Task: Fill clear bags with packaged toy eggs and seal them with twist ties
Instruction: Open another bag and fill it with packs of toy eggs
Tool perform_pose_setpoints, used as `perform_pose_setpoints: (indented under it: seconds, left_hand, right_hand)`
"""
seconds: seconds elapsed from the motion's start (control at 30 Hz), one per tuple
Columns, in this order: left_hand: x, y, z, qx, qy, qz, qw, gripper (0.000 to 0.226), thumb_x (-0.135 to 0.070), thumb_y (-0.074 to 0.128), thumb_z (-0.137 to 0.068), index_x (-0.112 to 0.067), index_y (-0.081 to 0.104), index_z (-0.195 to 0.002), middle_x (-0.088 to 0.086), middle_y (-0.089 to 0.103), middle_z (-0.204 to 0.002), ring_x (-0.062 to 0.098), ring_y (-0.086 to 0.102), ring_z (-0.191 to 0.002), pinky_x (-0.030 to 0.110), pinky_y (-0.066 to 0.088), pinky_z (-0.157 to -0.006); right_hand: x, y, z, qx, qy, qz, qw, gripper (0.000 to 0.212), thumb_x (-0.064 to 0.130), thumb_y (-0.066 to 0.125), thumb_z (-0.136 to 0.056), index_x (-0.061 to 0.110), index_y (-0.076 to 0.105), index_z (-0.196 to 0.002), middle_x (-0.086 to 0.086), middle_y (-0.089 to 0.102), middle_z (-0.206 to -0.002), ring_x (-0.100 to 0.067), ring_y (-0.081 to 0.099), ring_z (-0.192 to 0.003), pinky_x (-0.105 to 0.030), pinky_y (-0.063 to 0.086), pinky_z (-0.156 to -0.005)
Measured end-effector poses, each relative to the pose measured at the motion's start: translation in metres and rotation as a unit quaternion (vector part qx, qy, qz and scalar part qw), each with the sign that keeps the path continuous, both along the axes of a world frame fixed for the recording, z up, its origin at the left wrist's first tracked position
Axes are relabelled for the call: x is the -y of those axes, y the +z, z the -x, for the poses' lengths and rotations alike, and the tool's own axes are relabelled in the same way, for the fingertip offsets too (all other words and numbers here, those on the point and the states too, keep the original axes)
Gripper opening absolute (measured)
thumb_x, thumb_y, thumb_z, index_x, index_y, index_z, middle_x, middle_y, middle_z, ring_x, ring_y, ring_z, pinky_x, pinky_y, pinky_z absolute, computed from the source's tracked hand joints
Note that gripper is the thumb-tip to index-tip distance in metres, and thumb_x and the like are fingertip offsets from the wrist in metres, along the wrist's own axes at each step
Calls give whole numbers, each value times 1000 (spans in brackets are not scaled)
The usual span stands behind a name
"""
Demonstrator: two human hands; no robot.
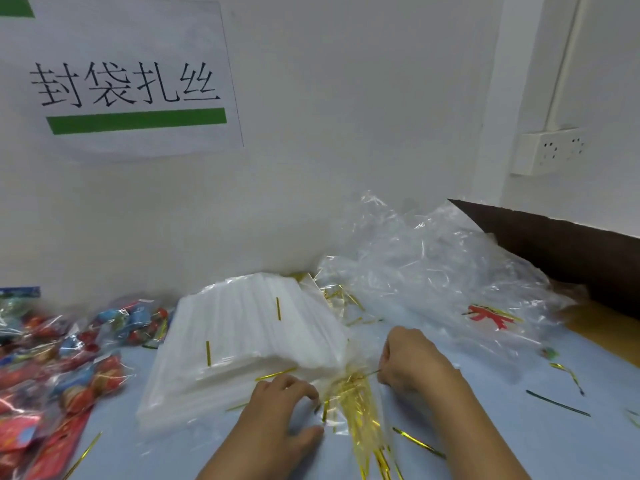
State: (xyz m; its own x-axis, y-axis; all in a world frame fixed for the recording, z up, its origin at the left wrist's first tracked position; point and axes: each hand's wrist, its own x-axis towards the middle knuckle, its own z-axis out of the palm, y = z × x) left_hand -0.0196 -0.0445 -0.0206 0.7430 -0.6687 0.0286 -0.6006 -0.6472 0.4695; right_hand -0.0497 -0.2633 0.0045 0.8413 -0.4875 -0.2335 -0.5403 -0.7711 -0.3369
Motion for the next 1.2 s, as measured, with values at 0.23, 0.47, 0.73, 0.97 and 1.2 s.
perform_pose_setpoints:
  seconds: [0.23,0.47,0.73,0.97,1.2]
  left_hand:
    - [0,0,-1,23,19,35,999,27,-35,64,-92,-46,46,-109,-28,43,-112,-5,38,-111,4,30,-91]
    - [9,5,0,19,131,277,952,25,-11,69,-89,-36,68,-85,-15,71,-87,-2,62,-90,10,45,-71]
    - [19,21,3,-230,160,529,801,48,-42,58,-79,-25,59,-124,-3,70,-114,17,70,-101,27,58,-72]
    - [7,22,-5,-188,177,566,783,11,-32,76,-81,-23,76,-87,5,75,-91,19,70,-83,38,57,-74]
    - [-5,18,-17,-84,280,588,755,37,22,68,-77,-15,72,-77,-2,71,-69,4,64,-64,9,50,-61]
  right_hand:
    - [17,13,3,198,-1,-113,974,30,16,57,-94,18,62,-65,4,59,-64,-13,55,-61,-15,41,-52]
    - [3,45,4,487,-163,-629,583,36,10,47,-98,19,48,-64,3,43,-56,-12,44,-45,-27,41,-48]
    - [-56,28,-12,366,-9,-570,736,20,13,52,-103,14,56,-83,-2,71,-76,-21,69,-64,-26,52,-60]
    - [-88,13,-12,216,148,-346,901,20,9,58,-87,18,75,-94,3,77,-87,-8,73,-78,-30,59,-75]
    - [-71,18,-17,303,15,-506,807,15,1,59,-93,11,69,-99,3,71,-68,-12,69,-59,-19,50,-54]
